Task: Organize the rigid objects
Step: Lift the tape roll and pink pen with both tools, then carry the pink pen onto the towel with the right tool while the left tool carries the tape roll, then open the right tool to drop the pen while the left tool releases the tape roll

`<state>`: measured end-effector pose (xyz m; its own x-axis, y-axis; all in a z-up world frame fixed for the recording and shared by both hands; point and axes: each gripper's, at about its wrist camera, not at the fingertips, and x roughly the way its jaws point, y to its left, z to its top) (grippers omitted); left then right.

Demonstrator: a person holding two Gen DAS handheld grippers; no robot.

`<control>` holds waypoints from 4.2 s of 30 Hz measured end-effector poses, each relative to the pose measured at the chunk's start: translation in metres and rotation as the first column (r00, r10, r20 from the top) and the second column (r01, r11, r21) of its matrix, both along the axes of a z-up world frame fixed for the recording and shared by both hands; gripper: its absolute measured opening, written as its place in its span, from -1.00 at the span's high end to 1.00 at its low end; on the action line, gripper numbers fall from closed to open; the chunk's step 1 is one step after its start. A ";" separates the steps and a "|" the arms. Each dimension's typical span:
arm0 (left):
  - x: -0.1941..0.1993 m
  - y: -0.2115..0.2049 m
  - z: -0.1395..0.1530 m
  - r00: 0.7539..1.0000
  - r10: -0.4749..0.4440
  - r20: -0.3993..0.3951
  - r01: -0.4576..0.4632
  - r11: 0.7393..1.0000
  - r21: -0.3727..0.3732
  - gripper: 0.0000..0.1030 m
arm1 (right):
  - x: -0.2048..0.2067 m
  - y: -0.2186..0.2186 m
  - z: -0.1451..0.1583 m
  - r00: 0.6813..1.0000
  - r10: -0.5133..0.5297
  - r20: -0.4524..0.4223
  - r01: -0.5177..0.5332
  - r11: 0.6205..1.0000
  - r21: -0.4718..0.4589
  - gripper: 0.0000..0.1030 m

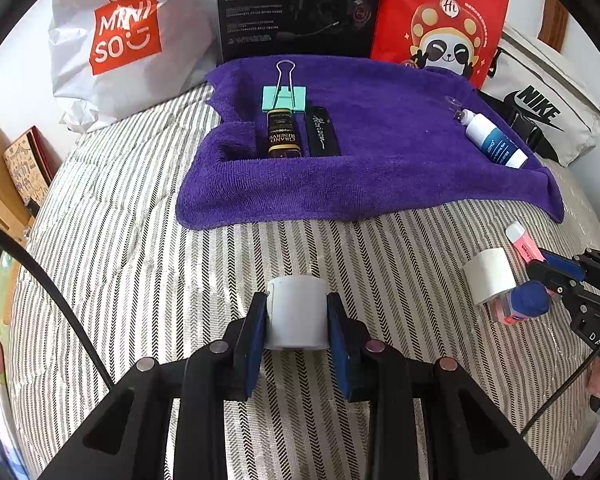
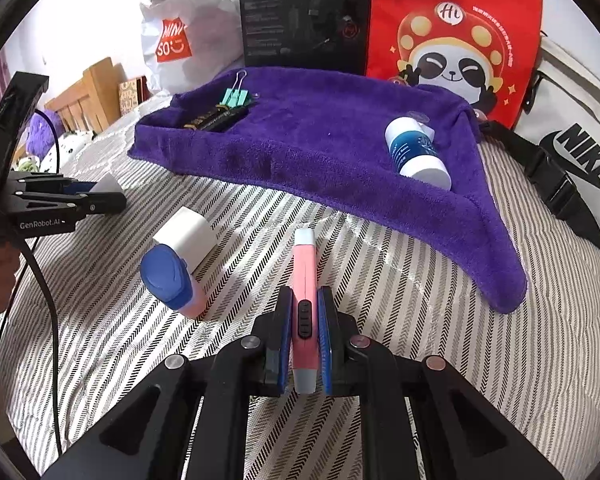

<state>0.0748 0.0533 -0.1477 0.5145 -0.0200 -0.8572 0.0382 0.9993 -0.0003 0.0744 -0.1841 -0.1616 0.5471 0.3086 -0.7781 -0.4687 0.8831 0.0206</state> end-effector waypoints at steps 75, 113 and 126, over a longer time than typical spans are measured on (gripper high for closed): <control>0.064 0.038 0.054 0.999 0.021 0.043 -0.014 0.986 -0.168 0.47 | 0.216 0.008 0.027 0.967 -0.201 -0.153 0.215 0.974 0.075 0.77; 0.116 0.005 0.048 0.999 0.006 0.050 0.005 0.977 -0.214 0.47 | 0.123 -0.044 0.072 0.981 -0.175 -0.078 0.185 0.971 0.149 0.24; 0.189 -0.037 0.036 0.997 -0.022 0.072 0.031 0.992 -0.123 0.47 | 0.069 -0.077 0.057 0.973 -0.198 -0.114 0.216 0.961 0.174 0.23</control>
<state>0.2636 0.0159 -0.1120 0.5715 -0.1383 -0.8088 0.0686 0.9903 -0.1208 0.1430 -0.2607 -0.1046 0.5406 0.3389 -0.7700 -0.2639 0.9374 0.2273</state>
